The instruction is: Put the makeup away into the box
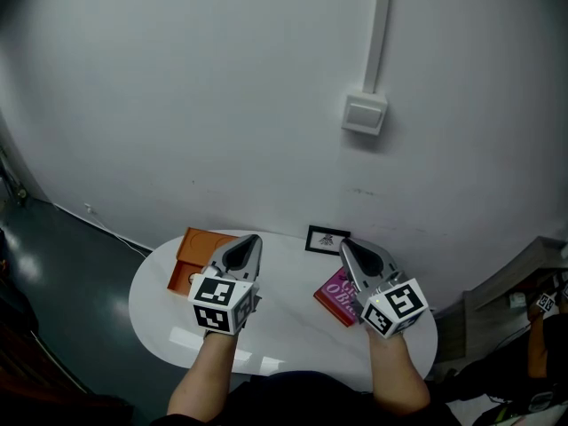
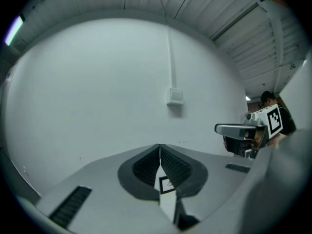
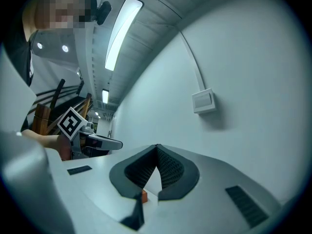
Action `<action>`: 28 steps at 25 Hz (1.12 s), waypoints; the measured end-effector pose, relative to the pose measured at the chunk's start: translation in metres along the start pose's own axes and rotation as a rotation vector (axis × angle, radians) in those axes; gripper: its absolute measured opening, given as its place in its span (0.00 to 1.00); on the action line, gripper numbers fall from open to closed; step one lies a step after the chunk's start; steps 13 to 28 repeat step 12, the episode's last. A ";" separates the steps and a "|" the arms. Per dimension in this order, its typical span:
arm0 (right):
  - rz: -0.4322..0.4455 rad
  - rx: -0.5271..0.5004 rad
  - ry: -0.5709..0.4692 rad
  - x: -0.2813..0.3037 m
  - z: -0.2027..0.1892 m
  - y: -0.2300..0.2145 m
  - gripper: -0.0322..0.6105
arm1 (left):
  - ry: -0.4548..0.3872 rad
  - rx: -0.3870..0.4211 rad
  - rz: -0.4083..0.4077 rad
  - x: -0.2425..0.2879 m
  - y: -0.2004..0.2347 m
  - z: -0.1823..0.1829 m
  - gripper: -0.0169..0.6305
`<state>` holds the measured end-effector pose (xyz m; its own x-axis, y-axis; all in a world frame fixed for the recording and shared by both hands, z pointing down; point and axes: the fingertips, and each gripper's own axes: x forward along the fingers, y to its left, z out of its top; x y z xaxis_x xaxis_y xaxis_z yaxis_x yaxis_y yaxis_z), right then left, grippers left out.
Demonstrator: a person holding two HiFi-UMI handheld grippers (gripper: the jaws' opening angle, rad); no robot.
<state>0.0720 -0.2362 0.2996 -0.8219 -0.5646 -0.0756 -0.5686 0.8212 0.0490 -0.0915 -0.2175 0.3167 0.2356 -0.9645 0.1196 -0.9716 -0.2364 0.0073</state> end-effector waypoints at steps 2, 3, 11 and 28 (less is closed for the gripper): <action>0.001 0.001 -0.005 0.001 0.002 0.000 0.10 | -0.001 -0.006 0.003 -0.001 0.002 0.001 0.05; 0.002 0.002 -0.007 0.001 0.003 0.001 0.10 | -0.001 -0.008 0.004 -0.001 0.003 0.001 0.05; 0.008 0.010 -0.011 0.004 0.003 0.007 0.10 | -0.001 -0.008 0.006 -0.005 0.005 -0.002 0.05; 0.006 0.015 -0.009 0.005 0.003 0.007 0.10 | -0.001 -0.009 0.006 -0.004 0.006 -0.002 0.05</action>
